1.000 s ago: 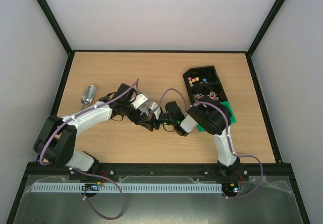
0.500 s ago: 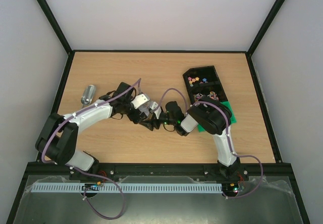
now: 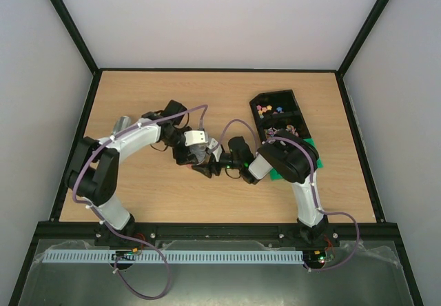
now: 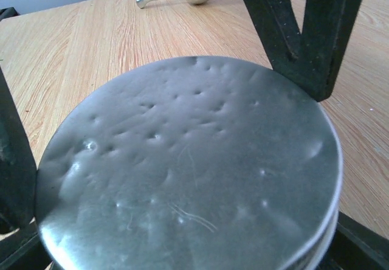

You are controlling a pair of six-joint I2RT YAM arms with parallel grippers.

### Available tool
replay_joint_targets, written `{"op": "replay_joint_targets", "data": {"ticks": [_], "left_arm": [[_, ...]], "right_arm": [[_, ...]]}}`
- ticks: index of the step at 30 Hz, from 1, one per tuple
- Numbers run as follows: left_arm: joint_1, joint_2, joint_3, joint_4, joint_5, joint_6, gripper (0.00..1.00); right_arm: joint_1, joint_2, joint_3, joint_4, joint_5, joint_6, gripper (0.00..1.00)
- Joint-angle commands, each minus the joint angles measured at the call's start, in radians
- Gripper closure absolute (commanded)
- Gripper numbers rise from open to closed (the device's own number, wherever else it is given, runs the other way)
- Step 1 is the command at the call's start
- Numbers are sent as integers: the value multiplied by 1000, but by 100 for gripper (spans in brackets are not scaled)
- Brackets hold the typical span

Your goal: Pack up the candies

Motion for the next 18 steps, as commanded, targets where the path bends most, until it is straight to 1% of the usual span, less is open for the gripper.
{"op": "replay_joint_targets", "data": {"ticks": [1,5,9,14,18], "left_arm": [[1,88,-20,-109,-139,191,23],[5,68,-30,-64,-138,154,11],[16,37,-22,-32,-120,132,2],[18,-21,-36,-11,-89,124,1],[29,-97,-91,29,-112,127,1]], "right_arm": [[0,-35,-23,-40,-94,-28,47],[0,-35,-22,-40,-92,-27,47],[-2,-33,-23,-39,-90,-28,46],[-5,-29,-25,-37,-85,-25,46],[-5,-27,-24,-38,-83,-22,46]]}}
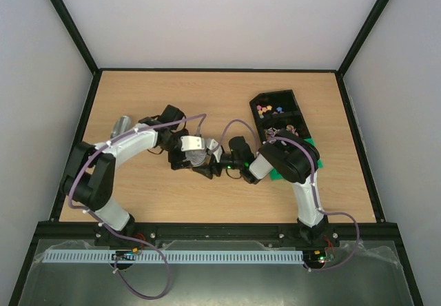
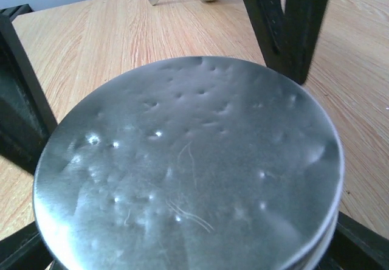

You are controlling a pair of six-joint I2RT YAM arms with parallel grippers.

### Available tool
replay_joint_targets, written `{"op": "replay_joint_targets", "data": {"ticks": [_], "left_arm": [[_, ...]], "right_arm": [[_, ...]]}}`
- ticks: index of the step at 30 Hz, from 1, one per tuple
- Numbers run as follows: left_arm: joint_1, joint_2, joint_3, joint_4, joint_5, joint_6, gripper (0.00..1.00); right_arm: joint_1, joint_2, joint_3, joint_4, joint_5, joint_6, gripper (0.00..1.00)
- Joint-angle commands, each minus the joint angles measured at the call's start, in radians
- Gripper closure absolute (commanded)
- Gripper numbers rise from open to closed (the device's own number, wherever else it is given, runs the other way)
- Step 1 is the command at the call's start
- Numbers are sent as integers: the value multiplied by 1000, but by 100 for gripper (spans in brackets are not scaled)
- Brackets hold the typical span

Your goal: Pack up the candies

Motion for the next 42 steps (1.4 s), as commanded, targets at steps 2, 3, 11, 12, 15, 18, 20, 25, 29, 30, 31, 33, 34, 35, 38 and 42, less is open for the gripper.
{"op": "replay_joint_targets", "data": {"ticks": [2,3,11,12,15,18,20,25,29,30,31,33,34,35,38,42], "left_arm": [[48,-113,-71,36,-36,0,1],[63,-133,-74,31,-13,-24,1],[44,-329,-254,185,26,-230,5],[32,-319,-255,185,18,-230,8],[0,-322,-265,220,15,-234,19],[-16,-307,-252,257,33,-247,34],[-34,-295,-253,277,32,-237,45],[-61,-277,-244,251,32,-146,56],[-59,-304,-274,256,36,-79,58],[-60,-311,-293,279,22,-81,58],[-61,-317,-305,303,10,-85,58],[-67,-320,-319,346,-10,-92,58],[-72,-318,-320,354,-11,-93,58],[-78,-314,-319,359,-19,-93,59],[-94,-298,-316,372,-48,-89,61],[-92,-287,-320,360,-77,-73,66]], "right_arm": [[2,-18,-19,-20,-44,-5,46],[2,-18,-17,-21,-36,4,46],[2,-5,-14,-7,-4,34,47],[2,-3,-13,-7,-4,33,47],[1,-3,-13,-8,-6,28,47],[2,-2,-15,-4,-6,23,47],[1,1,-16,-3,-8,21,47],[2,-1,-16,-2,-9,8,47],[2,-6,-20,1,-5,1,47],[2,-6,-23,2,-6,-1,47],[2,-7,-25,4,-5,-1,47],[1,-7,-21,-2,-5,0,47],[2,-7,-18,-6,-6,0,47],[1,-7,-18,-8,-7,-1,47],[2,-8,-19,-11,-6,-3,48],[1,-12,-19,-15,-6,-4,48]]}}
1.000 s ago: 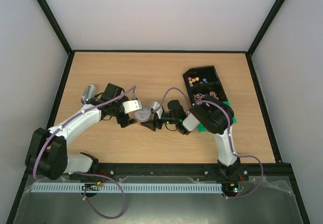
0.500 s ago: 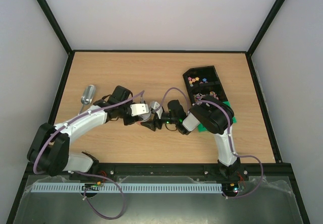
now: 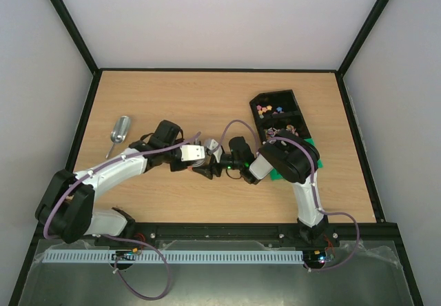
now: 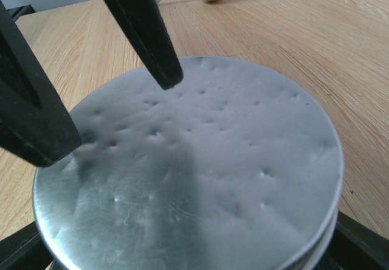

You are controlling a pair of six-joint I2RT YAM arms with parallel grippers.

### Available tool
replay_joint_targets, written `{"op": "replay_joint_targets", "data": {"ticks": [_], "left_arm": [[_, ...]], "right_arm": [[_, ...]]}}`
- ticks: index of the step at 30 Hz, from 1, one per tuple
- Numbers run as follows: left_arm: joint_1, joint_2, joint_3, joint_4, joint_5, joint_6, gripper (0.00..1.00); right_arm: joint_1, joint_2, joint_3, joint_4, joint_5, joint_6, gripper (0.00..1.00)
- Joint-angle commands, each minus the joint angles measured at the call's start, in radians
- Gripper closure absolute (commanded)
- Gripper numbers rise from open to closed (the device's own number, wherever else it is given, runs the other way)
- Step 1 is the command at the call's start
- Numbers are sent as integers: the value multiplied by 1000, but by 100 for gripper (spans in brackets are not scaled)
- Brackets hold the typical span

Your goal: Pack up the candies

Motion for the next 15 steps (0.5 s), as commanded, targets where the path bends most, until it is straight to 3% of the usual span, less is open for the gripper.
{"op": "replay_joint_targets", "data": {"ticks": [1,8,15], "left_arm": [[1,6,-17,7,-30,42,67],[6,-20,34,-140,135,61,65],[-5,-10,-3,-66,45,60,65]], "right_arm": [[1,-14,-15,-25,3,-13,49],[0,-11,-15,-24,5,-10,49],[1,-13,-16,-24,8,-6,49]]}}
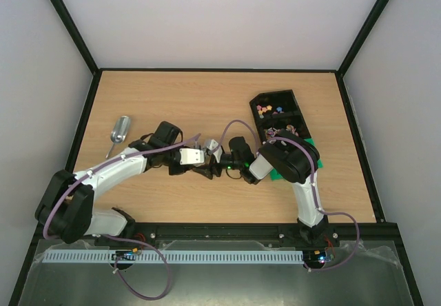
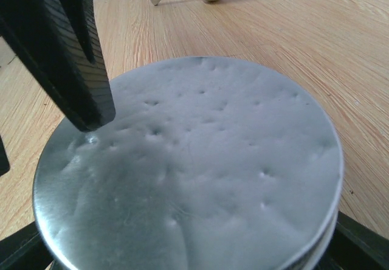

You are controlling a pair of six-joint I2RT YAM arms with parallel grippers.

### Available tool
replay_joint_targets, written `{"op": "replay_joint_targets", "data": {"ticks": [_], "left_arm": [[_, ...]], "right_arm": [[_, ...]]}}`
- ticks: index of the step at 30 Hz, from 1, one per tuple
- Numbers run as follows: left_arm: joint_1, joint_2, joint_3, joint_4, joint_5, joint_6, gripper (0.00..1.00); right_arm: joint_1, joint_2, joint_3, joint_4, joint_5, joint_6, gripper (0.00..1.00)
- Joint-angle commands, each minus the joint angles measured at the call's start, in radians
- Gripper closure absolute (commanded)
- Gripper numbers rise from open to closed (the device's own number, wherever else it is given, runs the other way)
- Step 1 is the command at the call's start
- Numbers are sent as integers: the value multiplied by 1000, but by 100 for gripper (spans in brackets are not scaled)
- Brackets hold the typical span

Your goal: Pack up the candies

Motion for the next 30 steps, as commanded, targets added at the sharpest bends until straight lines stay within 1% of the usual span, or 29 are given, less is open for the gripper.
{"op": "replay_joint_targets", "data": {"ticks": [1,7,11,19,22,27,30], "left_arm": [[-9,-5,-20,51,-47,16,65],[2,-2,-62,100,-127,40,74],[22,-12,-99,131,-182,64,78],[99,-33,-128,183,-171,33,85],[126,-33,-139,215,-173,23,86],[143,-31,-169,252,-208,63,87],[173,-22,-174,273,-218,59,87]], "right_arm": [[1,-13,-18,-25,7,-4,49],[1,-20,-23,-30,3,-19,50],[0,-23,-28,-30,1,-25,51],[-1,-30,-42,-28,-1,-38,55],[-1,-29,-44,-28,-1,-42,56],[-1,-32,-47,-33,2,-43,57],[-3,-34,-51,-38,3,-42,58]]}}
